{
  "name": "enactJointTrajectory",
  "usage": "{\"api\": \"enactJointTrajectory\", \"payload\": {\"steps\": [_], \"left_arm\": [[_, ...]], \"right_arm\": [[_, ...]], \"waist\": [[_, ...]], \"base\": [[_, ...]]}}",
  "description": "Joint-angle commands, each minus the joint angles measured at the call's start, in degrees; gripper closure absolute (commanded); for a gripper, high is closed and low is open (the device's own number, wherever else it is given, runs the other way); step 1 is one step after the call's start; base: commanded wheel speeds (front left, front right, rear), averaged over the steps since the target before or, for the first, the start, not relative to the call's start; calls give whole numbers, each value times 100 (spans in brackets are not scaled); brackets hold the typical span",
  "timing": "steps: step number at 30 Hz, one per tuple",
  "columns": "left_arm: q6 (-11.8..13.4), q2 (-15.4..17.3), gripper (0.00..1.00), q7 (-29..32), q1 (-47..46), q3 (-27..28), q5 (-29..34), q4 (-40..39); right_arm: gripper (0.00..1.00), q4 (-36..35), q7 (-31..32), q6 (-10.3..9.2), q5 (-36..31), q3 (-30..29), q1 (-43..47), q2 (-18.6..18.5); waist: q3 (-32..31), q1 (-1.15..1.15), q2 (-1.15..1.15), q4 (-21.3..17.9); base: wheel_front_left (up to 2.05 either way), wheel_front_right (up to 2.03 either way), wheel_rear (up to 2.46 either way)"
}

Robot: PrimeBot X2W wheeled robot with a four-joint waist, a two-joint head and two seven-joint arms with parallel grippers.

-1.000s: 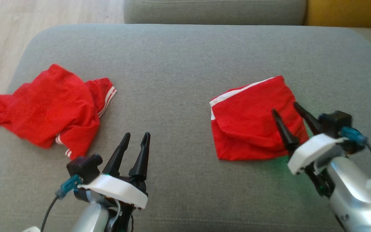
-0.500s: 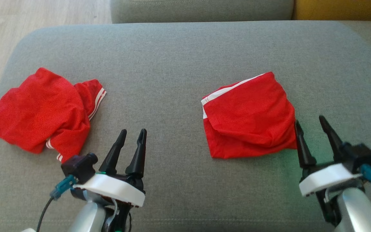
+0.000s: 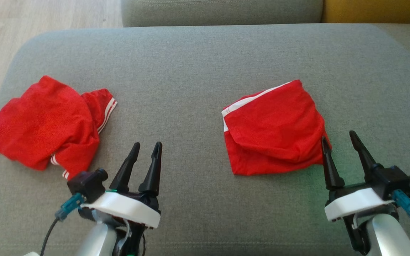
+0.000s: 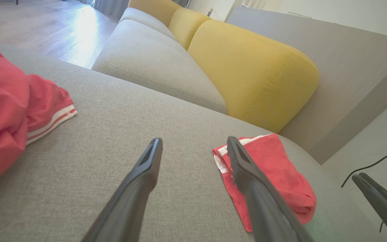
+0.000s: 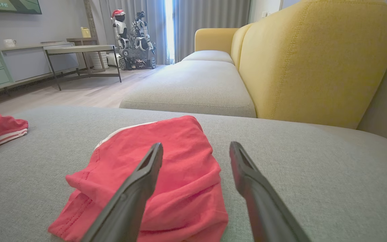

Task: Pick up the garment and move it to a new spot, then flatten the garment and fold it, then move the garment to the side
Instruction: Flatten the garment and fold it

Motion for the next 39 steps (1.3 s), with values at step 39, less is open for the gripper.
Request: {"api": "enactJointTrajectory", "payload": {"steps": [39], "left_arm": [[-38, 14, 0, -45, -345, -14, -62, -168]], "right_arm": [[0, 948, 178, -5, 317, 2066, -970, -405]], "waist": [[473, 0, 0, 524]], "base": [[0, 0, 0]]}}
